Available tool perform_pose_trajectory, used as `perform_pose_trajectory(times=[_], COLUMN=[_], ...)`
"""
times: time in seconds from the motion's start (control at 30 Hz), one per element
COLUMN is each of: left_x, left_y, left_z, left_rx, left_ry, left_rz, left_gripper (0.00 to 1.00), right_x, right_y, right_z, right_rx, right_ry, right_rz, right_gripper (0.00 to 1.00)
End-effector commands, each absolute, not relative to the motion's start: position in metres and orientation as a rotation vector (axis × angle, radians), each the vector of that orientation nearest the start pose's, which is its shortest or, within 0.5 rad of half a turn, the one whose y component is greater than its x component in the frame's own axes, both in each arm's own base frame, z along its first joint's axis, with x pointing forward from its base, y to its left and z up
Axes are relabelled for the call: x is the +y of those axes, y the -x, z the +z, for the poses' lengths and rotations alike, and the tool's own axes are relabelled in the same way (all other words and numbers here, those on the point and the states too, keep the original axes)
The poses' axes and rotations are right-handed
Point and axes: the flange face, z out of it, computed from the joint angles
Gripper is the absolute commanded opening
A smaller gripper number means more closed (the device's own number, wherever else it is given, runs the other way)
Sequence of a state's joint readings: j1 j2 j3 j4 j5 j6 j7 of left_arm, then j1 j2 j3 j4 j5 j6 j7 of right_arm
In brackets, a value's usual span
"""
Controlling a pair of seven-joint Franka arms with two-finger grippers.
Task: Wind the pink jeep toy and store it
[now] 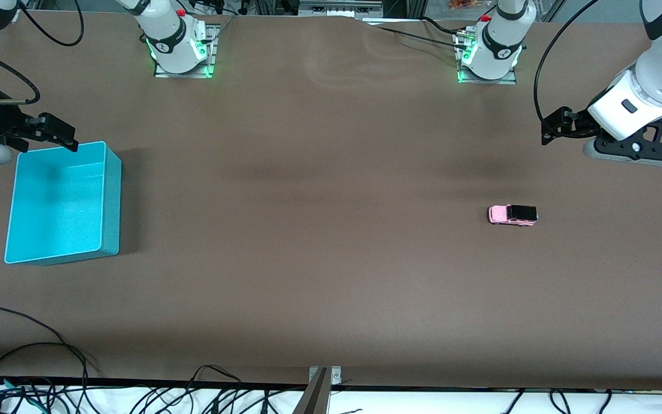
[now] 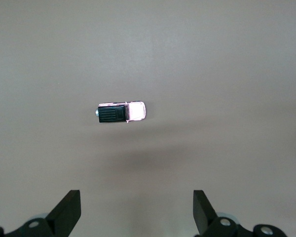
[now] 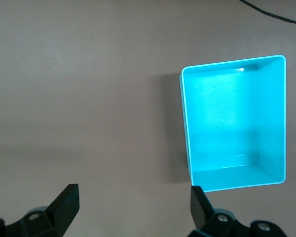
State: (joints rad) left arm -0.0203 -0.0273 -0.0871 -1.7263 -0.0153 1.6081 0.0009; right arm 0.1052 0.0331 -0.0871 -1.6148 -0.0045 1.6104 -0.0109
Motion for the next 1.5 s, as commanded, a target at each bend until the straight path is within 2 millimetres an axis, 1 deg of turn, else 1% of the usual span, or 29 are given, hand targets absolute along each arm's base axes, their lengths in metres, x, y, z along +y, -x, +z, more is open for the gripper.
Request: perform_pose_trajectory(times=[0.0, 0.33, 0.5, 0.57, 1.0, 1.17, 1.4, 1.47], left_x=[-0.065, -0.064, -0.064, -0.064, -0.061, -0.058, -0.053, -0.046], left_y=[-0.54, -0.54, -0.54, -0.54, -0.546, -0.555, -0.571, -0.574], left_z=[0.57, 0.569, 0.568, 0.568, 0.561, 0.54, 0.53, 0.526], left_rx=[0.169, 0.169, 0.188, 0.222, 0.568, 0.779, 1.091, 1.163], left_ry=[3.183, 3.184, 3.183, 3.183, 3.147, 3.117, 3.046, 3.025], left_rz=[0.223, 0.233, 0.235, 0.231, 0.231, 0.284, 0.283, 0.285], left_gripper=[1.0, 1.0, 1.0, 1.0, 1.0, 1.0, 1.0, 1.0], right_x=[0.011, 0.011, 0.011, 0.011, 0.011, 0.011, 0.011, 0.011], right_y=[-0.569, -0.569, -0.569, -0.569, -0.569, -0.569, -0.569, -0.569], right_z=[0.593, 0.593, 0.593, 0.593, 0.593, 0.593, 0.593, 0.593], right_rx=[-0.033, -0.033, -0.033, -0.033, -0.033, -0.033, -0.033, -0.033], right_ry=[3.133, 3.133, 3.133, 3.133, 3.133, 3.133, 3.133, 3.133], right_rz=[0.043, 0.043, 0.043, 0.043, 0.043, 0.043, 0.043, 0.043], right_gripper=[1.0, 1.0, 1.0, 1.0, 1.0, 1.0, 1.0, 1.0])
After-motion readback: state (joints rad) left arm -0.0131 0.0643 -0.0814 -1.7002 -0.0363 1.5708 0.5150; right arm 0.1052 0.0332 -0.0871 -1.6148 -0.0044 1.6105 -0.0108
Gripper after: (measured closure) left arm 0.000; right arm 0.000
